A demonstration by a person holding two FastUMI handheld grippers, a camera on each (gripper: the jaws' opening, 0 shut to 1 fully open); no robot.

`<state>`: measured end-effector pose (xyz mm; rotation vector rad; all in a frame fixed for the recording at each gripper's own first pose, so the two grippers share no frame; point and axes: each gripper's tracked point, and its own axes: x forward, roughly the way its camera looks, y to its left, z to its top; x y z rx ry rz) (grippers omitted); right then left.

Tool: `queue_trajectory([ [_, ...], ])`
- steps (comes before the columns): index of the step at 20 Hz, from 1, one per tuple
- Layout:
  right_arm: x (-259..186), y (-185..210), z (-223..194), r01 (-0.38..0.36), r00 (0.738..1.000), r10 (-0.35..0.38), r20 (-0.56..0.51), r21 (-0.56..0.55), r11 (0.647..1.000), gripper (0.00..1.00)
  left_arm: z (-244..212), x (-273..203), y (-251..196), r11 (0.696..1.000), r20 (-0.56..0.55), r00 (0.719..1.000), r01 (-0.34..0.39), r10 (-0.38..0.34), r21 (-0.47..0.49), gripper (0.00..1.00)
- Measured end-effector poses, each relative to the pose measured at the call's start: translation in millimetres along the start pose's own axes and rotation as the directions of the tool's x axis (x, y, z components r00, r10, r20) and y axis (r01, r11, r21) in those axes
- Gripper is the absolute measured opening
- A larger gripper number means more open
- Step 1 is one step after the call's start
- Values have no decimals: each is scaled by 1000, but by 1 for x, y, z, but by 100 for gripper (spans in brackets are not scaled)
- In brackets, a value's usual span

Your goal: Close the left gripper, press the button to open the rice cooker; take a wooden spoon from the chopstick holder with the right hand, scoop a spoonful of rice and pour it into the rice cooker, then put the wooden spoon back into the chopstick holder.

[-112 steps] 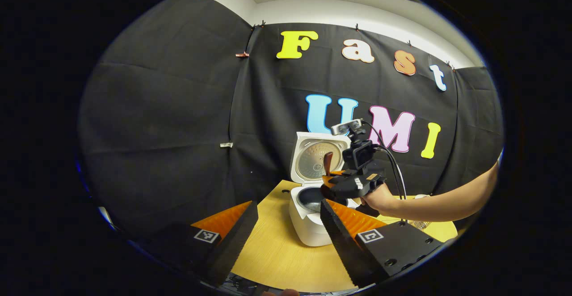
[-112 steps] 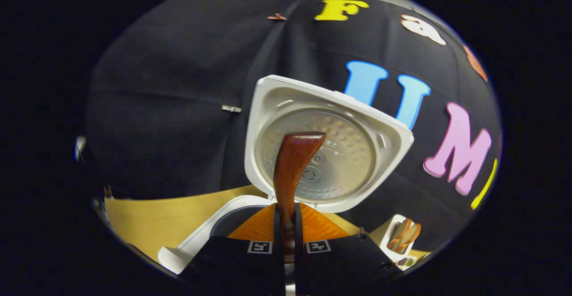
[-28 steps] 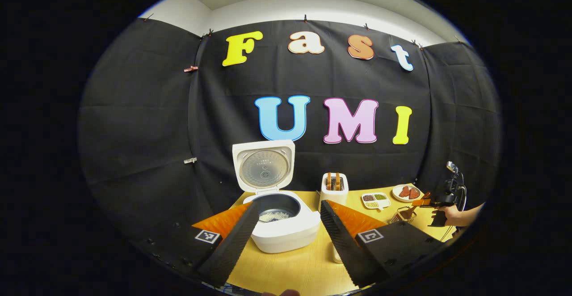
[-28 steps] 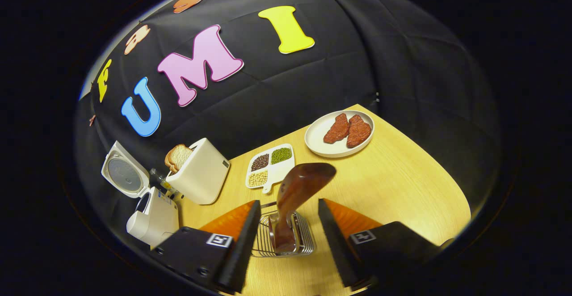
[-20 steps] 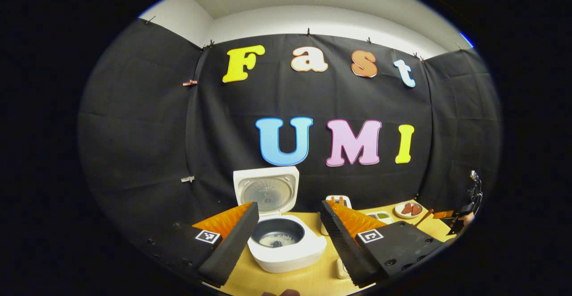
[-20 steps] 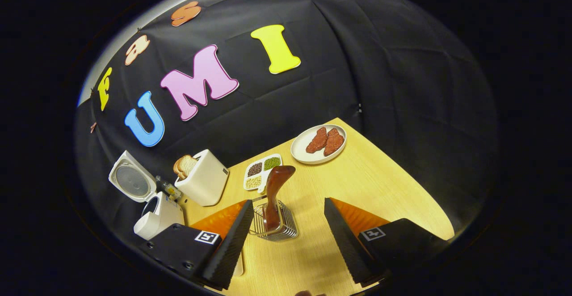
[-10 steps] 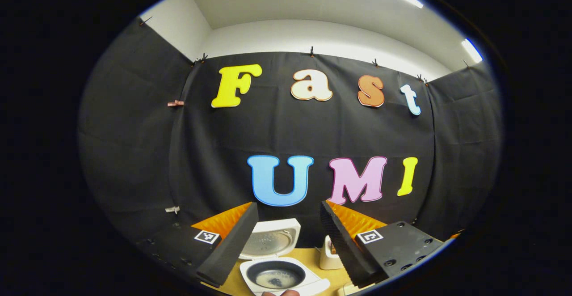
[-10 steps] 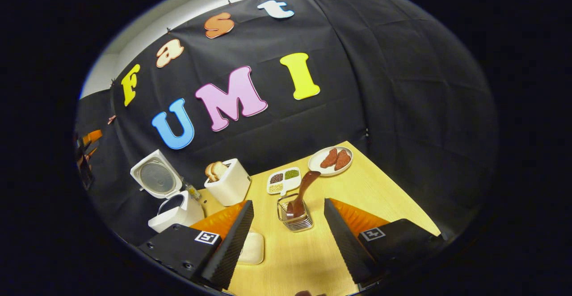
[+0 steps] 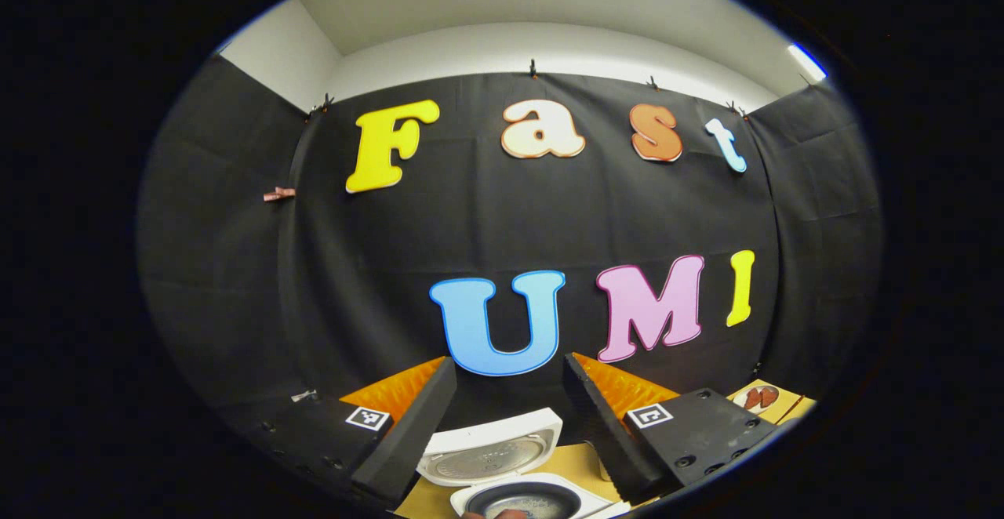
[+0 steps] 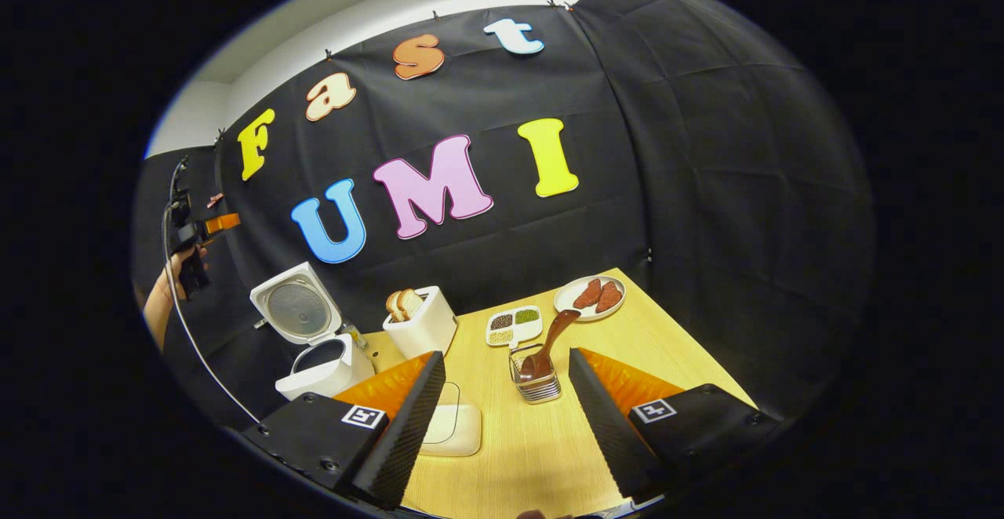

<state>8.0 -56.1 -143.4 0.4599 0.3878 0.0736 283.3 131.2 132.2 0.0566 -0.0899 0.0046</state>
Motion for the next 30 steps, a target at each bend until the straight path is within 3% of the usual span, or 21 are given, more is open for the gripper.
queue_trajectory([
  [3,-8,-1,1,25,1000,-25,12,-12,1000,98,-24,39,19,999,-1,999,-32,32,-24,94],
  [6,-12,-1,2,52,998,-52,18,-8,999,98,-66,75,36,996,-78,993,-85,84,-9,94],
  [10,-13,-7,2,90,996,-89,24,-25,996,98,-116,106,49,988,-156,979,-144,135,-48,95],
  [14,-10,-9,4,109,994,-109,27,-18,994,98,-146,124,56,986,-206,966,-167,158,-26,94],
  [17,-7,-11,0,116,993,-115,13,-43,992,98,-174,124,61,980,-281,943,-197,181,-30,95],
  [19,-6,-8,-1,103,995,-103,-2,-49,993,98,-180,115,58,974,-276,944,-212,183,-80,98],
  [23,-2,-4,10,76,997,-77,-3,-95,993,98,-179,89,42,974,-268,944,-215,191,-65,99],
  [30,-7,1,20,13,1000,-17,-25,-140,990,98,-211,24,-1,973,-388,910,-204,149,-105,100],
])
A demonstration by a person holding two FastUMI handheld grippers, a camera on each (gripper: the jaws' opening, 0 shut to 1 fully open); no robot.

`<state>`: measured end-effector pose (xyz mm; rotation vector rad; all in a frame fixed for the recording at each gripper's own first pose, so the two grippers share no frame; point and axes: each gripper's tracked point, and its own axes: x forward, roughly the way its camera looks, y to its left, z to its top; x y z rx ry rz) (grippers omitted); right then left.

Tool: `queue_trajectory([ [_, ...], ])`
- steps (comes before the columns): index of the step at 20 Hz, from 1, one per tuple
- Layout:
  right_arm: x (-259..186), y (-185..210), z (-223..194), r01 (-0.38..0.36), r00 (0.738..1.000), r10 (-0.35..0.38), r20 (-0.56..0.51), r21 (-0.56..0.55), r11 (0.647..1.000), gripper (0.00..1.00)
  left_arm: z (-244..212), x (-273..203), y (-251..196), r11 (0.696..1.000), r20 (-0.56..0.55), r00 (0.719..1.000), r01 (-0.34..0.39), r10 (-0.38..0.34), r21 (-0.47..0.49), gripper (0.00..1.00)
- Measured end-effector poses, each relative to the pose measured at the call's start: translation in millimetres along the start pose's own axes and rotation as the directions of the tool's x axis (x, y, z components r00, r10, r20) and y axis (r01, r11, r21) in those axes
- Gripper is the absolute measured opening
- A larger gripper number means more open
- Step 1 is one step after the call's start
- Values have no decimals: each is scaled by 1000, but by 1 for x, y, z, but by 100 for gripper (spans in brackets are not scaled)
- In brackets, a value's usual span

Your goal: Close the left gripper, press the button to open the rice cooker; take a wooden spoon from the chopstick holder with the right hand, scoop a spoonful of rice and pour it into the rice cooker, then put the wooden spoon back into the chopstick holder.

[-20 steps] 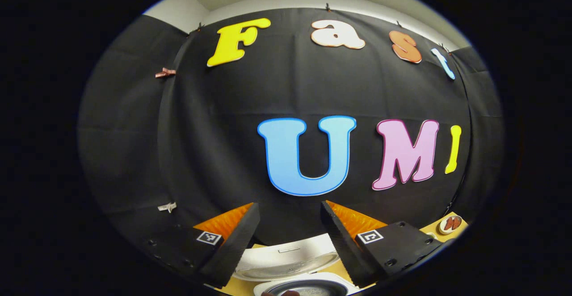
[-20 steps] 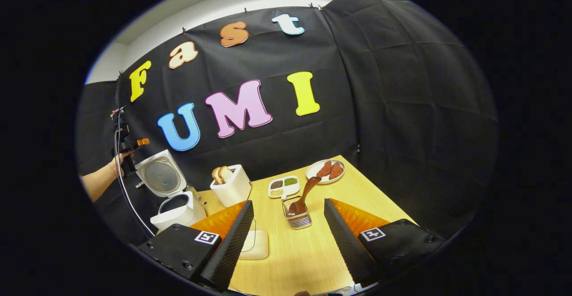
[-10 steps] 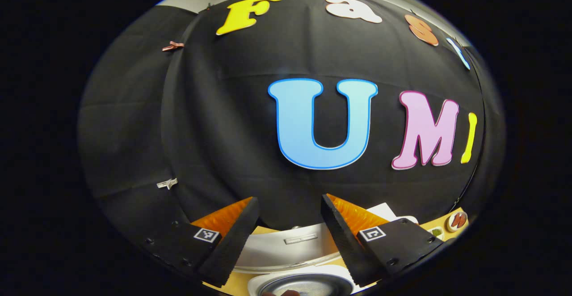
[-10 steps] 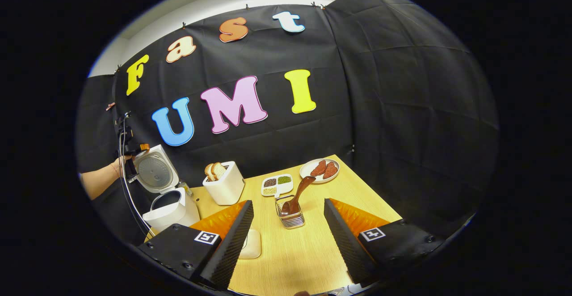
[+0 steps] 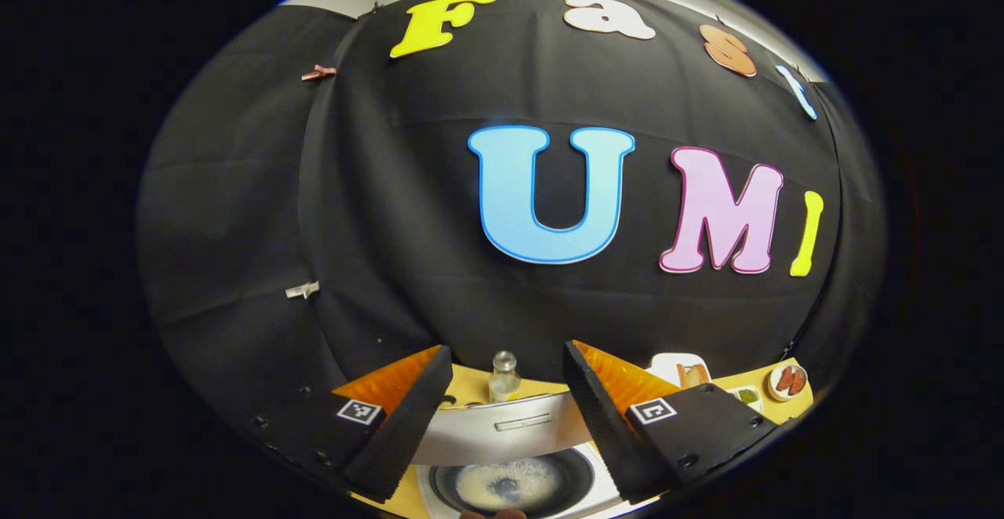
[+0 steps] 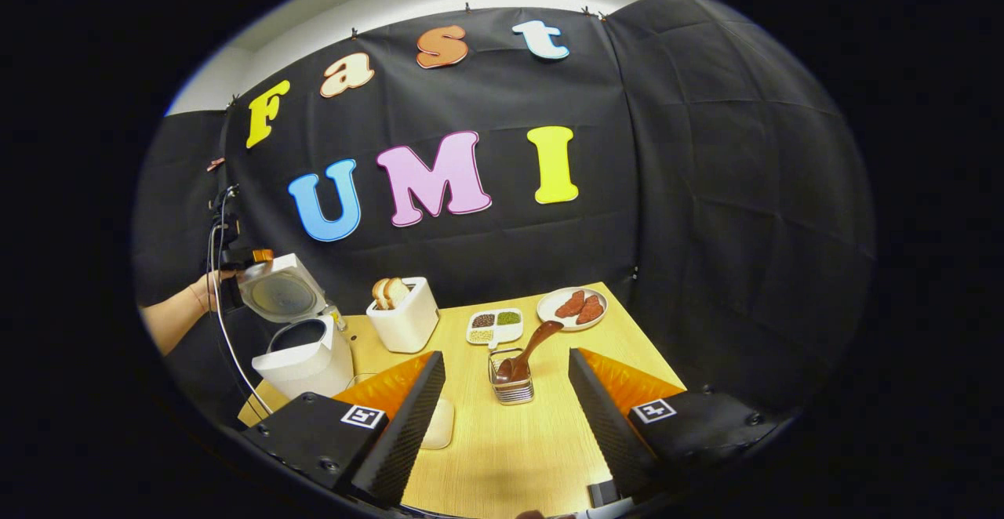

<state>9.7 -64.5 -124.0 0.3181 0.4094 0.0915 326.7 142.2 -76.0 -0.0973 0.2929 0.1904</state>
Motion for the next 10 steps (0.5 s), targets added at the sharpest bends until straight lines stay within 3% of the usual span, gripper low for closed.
queue_trajectory([
  [3,-1,4,0,-32,999,32,-6,0,1000,99,-51,-11,-10,1000,-106,994,3,-5,-17,99],
  [10,-9,0,-11,-56,998,56,-26,-2,998,99,-128,-37,-17,999,-136,990,-42,42,2,100],
])
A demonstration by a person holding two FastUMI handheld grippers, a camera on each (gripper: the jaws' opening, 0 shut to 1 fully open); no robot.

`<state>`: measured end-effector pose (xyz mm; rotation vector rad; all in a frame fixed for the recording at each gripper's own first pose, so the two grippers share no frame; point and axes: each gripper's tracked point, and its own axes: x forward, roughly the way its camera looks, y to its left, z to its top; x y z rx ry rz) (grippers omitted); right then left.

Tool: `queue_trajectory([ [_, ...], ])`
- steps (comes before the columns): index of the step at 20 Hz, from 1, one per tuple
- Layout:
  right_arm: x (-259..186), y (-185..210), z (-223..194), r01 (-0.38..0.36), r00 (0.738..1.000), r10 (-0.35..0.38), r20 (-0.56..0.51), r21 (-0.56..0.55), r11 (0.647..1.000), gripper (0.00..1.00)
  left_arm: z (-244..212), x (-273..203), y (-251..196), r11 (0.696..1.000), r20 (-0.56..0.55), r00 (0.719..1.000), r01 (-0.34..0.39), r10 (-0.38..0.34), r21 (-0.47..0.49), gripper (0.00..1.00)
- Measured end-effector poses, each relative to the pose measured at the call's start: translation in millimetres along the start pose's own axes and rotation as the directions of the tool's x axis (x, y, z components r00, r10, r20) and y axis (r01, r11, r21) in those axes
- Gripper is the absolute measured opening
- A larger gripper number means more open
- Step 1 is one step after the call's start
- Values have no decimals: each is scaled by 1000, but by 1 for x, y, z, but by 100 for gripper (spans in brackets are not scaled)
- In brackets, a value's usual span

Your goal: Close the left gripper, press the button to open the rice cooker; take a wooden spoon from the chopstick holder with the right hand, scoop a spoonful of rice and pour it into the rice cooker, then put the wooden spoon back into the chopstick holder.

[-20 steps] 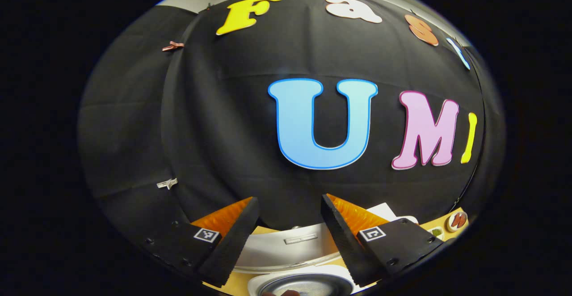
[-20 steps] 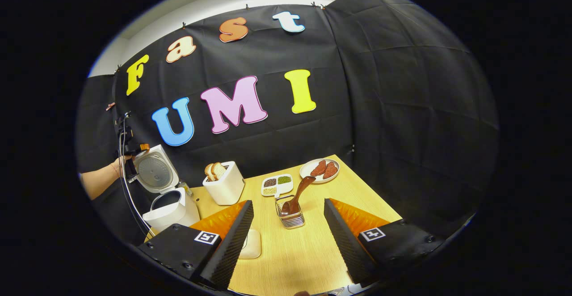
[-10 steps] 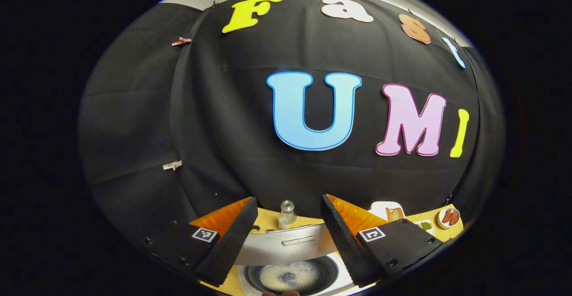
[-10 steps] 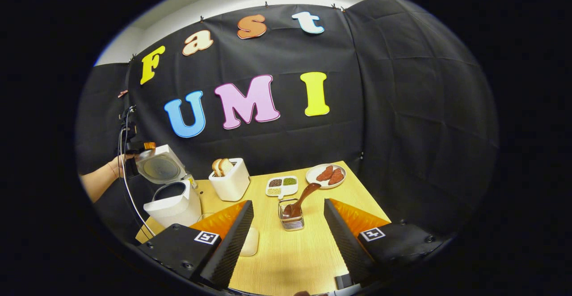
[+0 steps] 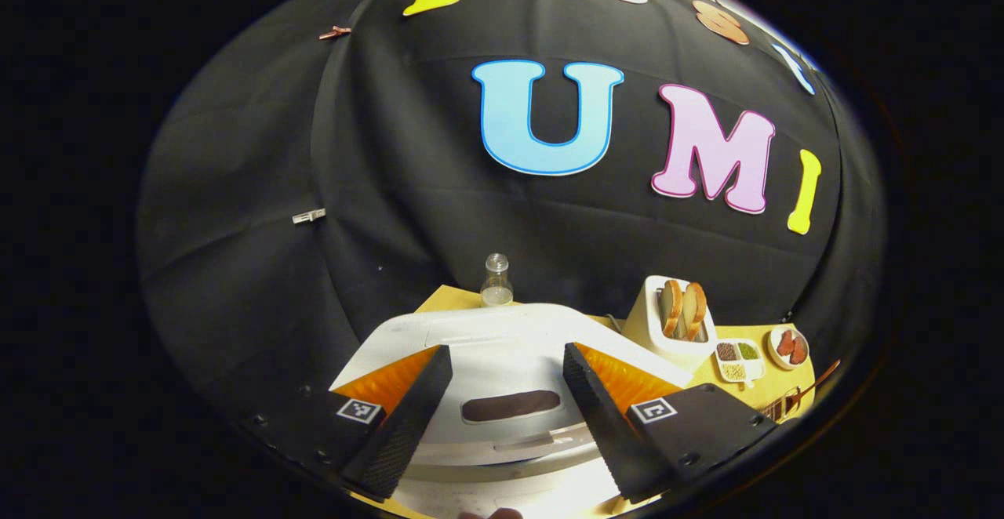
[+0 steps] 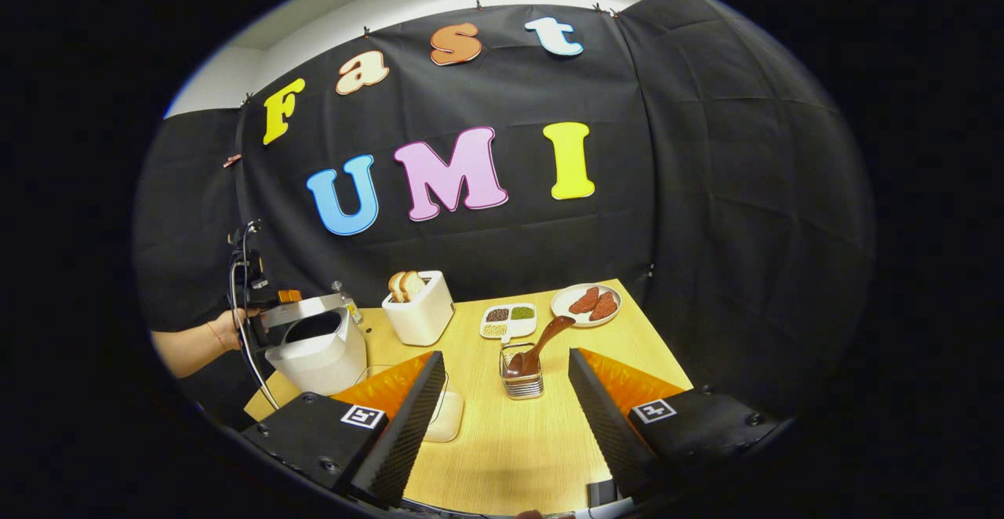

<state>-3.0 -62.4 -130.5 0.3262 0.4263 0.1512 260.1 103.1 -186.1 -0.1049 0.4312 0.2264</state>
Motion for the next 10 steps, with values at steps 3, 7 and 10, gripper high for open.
queue_trajectory([
  [3,-3,-4,-5,4,1000,-4,-5,1,1000,98,-22,-1,-1,1000,-30,1000,-7,7,7,100],
  [7,-3,-7,-7,5,1000,-4,-7,13,1000,99,-32,-5,-3,1000,-30,999,-20,21,15,100],
  [10,-3,-10,-10,10,1000,-10,-12,18,1000,98,-44,-3,-4,999,-50,998,-28,29,16,100],
])
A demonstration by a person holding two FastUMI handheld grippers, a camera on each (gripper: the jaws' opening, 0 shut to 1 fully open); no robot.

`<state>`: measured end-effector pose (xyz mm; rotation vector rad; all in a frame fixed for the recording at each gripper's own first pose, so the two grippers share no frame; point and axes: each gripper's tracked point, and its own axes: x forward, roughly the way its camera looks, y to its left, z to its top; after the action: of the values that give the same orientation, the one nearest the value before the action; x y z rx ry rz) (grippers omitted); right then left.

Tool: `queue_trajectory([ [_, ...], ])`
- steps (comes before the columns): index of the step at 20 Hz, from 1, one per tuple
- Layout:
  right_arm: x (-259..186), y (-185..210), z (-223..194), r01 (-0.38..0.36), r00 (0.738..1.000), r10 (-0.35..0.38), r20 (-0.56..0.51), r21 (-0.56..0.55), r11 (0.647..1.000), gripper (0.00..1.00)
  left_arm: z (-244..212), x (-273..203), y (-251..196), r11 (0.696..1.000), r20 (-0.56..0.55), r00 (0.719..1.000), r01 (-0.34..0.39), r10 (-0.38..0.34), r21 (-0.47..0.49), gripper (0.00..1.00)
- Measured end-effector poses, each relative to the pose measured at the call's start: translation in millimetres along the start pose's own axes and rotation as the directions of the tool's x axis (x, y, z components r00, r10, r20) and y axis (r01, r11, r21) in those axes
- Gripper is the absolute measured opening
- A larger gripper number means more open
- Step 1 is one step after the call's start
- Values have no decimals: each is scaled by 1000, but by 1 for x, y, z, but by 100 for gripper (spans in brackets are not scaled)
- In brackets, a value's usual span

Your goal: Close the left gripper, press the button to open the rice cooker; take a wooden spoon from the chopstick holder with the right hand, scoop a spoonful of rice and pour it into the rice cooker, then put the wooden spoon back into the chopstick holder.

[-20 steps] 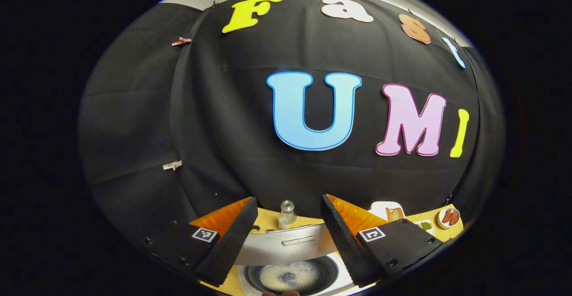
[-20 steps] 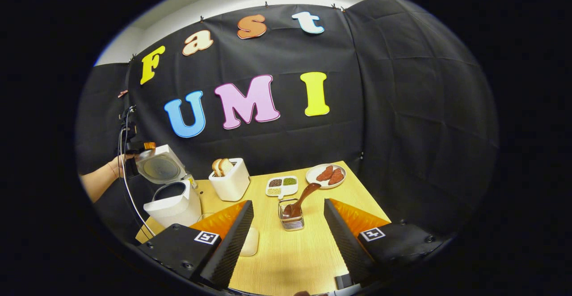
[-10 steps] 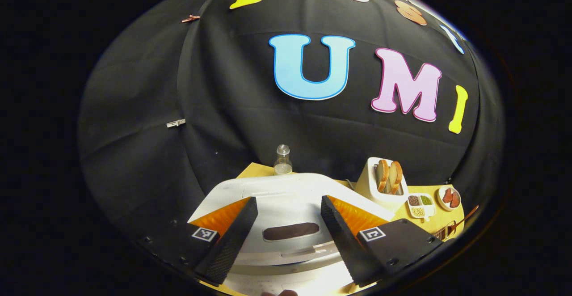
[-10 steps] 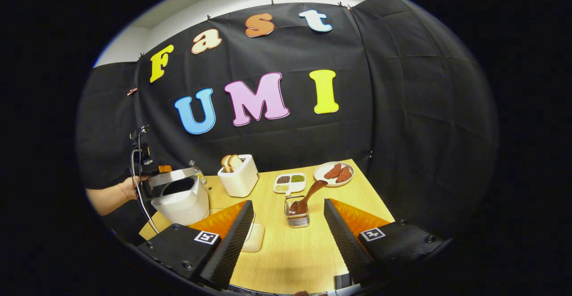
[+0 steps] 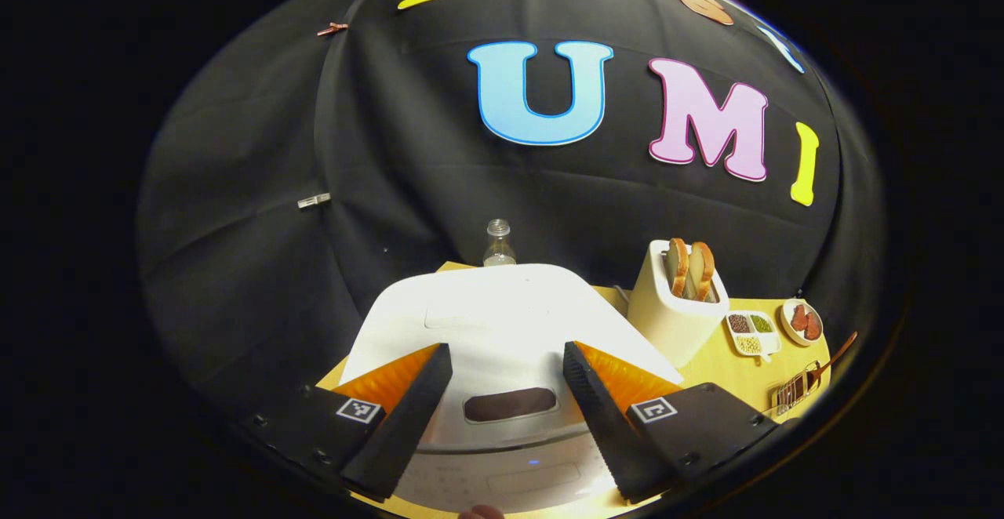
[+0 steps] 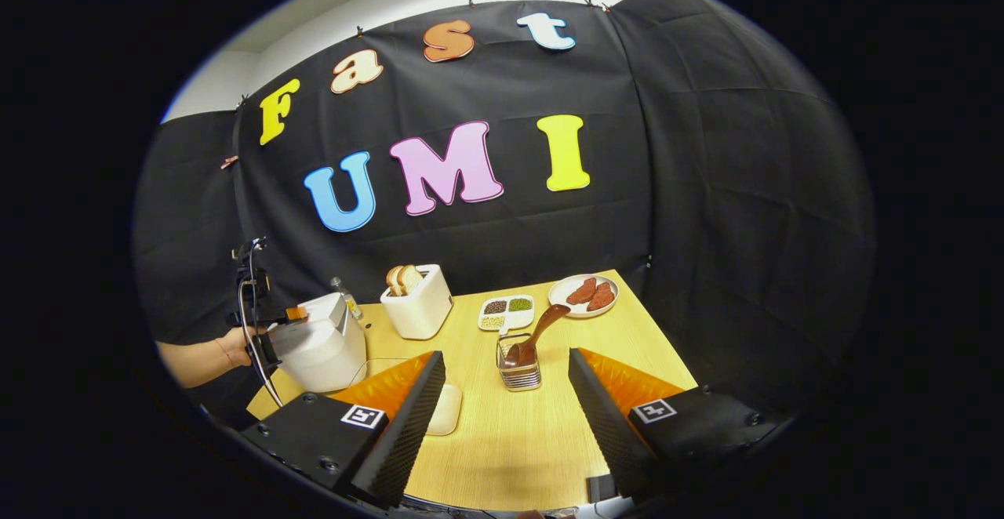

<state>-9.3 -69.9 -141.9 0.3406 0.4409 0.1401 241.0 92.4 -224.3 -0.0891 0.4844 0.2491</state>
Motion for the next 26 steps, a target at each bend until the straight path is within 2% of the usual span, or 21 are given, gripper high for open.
queue_trajectory([
  [7,9,0,5,-12,1000,12,12,-10,1000,99,-22,-1,-2,1000,-22,1000,-9,9,7,100],
  [9,11,1,3,-17,1000,17,8,-10,1000,98,-24,-1,-3,1000,-2,1000,-7,7,17,98],
  [13,17,5,-1,-26,1000,27,2,-6,1000,98,-26,-3,-3,1000,10,1000,3,-3,13,100],
  [16,20,11,2,-39,999,39,4,-1,999,99,-25,-3,-5,998,7,1000,13,-13,56,100],
  [19,19,22,12,-43,998,44,35,-41,998,98,-11,-22,-8,992,63,997,46,-53,115,97],
  [22,20,39,14,-58,997,61,49,-67,996,99,1,-52,-27,968,127,979,132,-161,212,95],
  [26,19,58,19,-73,995,80,64,-109,991,98,14,-98,-35,964,195,952,203,-236,174,97],
])
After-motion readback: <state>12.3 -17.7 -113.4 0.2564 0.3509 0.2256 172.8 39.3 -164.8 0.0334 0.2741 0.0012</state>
